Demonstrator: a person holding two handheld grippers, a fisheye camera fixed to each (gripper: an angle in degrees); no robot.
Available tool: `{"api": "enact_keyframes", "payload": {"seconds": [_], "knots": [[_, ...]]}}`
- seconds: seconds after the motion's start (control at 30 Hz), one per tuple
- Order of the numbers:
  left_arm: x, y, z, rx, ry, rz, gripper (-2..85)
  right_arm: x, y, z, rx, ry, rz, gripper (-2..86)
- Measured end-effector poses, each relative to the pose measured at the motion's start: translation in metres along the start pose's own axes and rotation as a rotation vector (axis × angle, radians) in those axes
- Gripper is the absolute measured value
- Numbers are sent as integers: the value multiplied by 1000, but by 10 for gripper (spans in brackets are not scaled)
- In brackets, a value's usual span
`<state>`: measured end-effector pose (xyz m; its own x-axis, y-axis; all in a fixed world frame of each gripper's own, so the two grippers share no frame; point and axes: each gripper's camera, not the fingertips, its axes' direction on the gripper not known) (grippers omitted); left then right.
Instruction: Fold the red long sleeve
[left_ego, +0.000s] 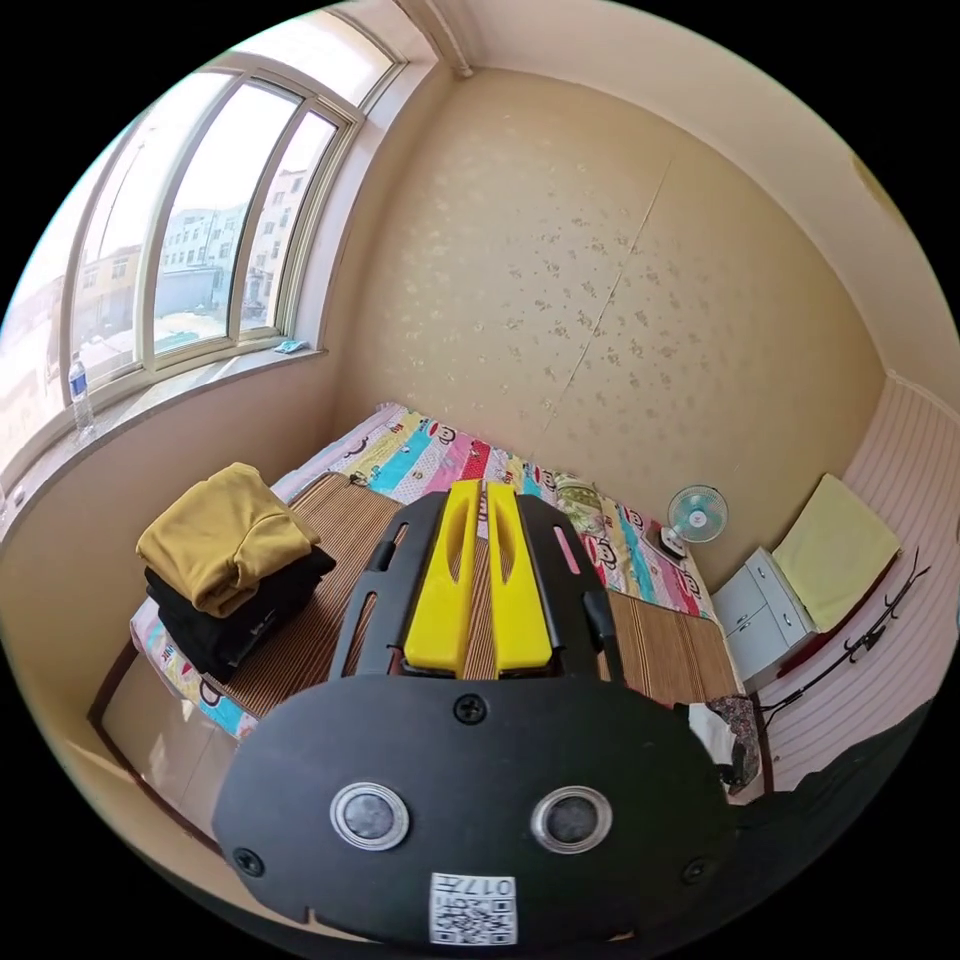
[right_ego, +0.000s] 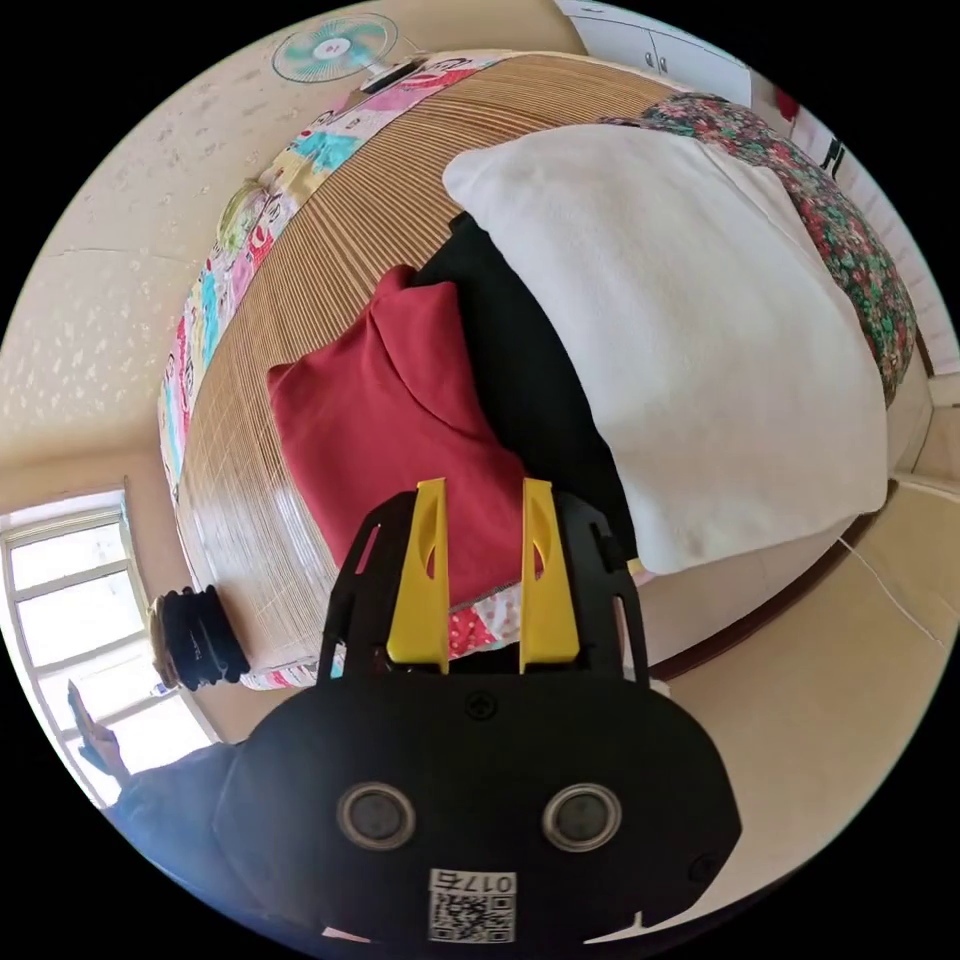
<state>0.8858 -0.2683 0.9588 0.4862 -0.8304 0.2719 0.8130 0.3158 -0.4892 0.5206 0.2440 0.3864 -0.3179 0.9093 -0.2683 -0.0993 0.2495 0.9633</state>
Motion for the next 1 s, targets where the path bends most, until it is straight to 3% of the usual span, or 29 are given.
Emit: {"api": "enact_keyframes", "payload": {"seconds": [0.17, 0.27, 0.33, 0.4, 0.53, 0.83, 0.93, 1.0], "knots": [[-31, 8, 19, -37, -18, -48, 54, 13, 17, 1, 13, -70, 122, 59], [-57, 3, 18, -11, -21, -58, 68, 9, 47, -29, 79, -275, 34, 41], [-74, -4, 19, -5, -11, -56, 69, 11, 77, -60, 173, -641, -100, 34], [-91, -17, 26, -23, 14, -45, 63, 0, 98, -80, 219, -848, -231, 29], [-128, -54, 65, -132, 28, -47, 24, -84, 143, -100, 194, -1023, -546, 19], [-194, -92, 220, -537, 477, -128, 98, -265, 249, -106, 88, -1194, -904, 15], [-237, -59, 292, -809, 623, -336, 157, -304, 293, -113, 79, -1219, -985, 15], [-280, -30, 322, -881, 734, -557, 178, -327, 322, -107, 35, -1200, -1070, 15]]}}
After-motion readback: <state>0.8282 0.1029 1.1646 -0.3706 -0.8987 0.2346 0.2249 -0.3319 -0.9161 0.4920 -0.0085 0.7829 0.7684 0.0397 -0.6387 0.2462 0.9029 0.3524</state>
